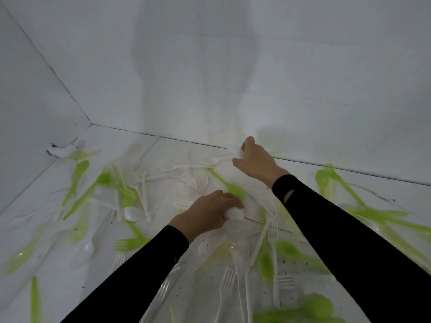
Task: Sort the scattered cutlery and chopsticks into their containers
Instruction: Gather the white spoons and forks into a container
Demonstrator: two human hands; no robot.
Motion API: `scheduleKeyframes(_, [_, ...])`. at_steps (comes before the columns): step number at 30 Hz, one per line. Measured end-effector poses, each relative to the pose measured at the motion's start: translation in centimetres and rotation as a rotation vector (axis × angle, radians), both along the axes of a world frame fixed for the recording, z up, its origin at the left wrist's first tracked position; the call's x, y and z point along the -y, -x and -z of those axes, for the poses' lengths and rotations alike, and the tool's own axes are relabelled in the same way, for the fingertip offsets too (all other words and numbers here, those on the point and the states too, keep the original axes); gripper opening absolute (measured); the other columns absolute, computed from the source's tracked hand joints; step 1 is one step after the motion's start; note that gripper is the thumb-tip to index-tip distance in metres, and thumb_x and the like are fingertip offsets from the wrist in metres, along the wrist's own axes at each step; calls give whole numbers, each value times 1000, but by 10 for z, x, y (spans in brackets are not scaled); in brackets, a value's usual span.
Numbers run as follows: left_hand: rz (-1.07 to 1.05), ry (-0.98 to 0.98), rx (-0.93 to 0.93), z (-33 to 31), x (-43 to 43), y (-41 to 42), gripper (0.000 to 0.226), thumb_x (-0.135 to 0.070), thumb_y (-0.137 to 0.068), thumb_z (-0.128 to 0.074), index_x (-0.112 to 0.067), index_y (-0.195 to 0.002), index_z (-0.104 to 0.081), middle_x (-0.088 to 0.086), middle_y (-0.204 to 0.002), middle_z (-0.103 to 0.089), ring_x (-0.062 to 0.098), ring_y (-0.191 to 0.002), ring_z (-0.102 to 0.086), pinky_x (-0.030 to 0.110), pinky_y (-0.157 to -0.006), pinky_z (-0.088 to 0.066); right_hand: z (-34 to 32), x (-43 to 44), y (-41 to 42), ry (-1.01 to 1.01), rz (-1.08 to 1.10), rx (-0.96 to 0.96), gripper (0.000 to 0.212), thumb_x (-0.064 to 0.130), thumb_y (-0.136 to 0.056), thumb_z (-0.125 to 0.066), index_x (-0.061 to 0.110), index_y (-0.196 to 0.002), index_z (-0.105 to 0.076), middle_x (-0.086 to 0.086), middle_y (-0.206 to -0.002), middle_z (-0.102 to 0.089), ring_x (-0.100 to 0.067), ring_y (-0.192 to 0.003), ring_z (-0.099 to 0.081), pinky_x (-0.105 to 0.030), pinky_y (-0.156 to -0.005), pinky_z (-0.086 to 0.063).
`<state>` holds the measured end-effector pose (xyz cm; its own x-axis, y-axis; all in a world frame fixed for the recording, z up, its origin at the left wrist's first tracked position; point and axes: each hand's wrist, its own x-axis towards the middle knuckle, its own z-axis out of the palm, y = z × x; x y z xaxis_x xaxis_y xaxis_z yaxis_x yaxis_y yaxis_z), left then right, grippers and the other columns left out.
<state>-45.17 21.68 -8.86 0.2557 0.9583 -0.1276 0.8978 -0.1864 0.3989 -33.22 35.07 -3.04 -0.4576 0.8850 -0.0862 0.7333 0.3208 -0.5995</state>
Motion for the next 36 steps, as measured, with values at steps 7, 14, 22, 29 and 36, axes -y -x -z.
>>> scheduleKeyframes(7, [91, -375, 54, -5, -7, -2, 26, -6, -78, -68, -11, -103, -64, 5, -96, -64, 24, -90, -52, 36, -56, -48, 37, -27, 36, -326, -174, 516, 32, 19, -98, -46, 18, -127, -58, -6, -121, -63, -30, -110, -62, -34, -81, -44])
scheduleKeyframes(14, [-452, -499, 611, -53, -1, 12, 19, -12, -90, -62, -21, -107, -56, -8, -89, -70, 3, -72, -66, 21, -68, -54, 25, -14, 28, -422, -140, 427, 22, 27, -100, -47, 17, -115, -59, -7, -109, -66, -32, -102, -64, -33, -72, -40])
scheduleKeyframes(22, [-892, -376, 1284, -88, 26, 7, 33, -28, -85, -75, -2, -102, -62, 11, -85, -64, 19, -78, -68, 30, -65, -58, -44, 51, -24, -176, 13, -116, 29, 46, -92, -58, 19, -86, -64, 1, -81, -67, -24, -77, -63, -31, -63, -44])
scheduleKeyframes(29, [-844, -300, 1413, -110, 65, -37, 51, -21, -84, -76, 1, -121, -47, 15, -94, -71, 24, -81, -72, 35, -67, -57, -65, 121, -64, 175, -234, -144, 30, 46, -83, -72, 16, -86, -69, 2, -73, -67, -19, -71, -66, -39, -71, -53])
scheduleKeyframes(36, [-765, -320, 1440, -114, 112, -81, 27, -19, -93, -64, -14, -119, -57, 12, -92, -61, 27, -73, -68, 42, -72, -60, -83, 159, -103, 351, -144, -306, 30, 32, -90, -58, 19, -115, -45, 5, -84, -56, -7, -57, -48, -20, -48, -37])
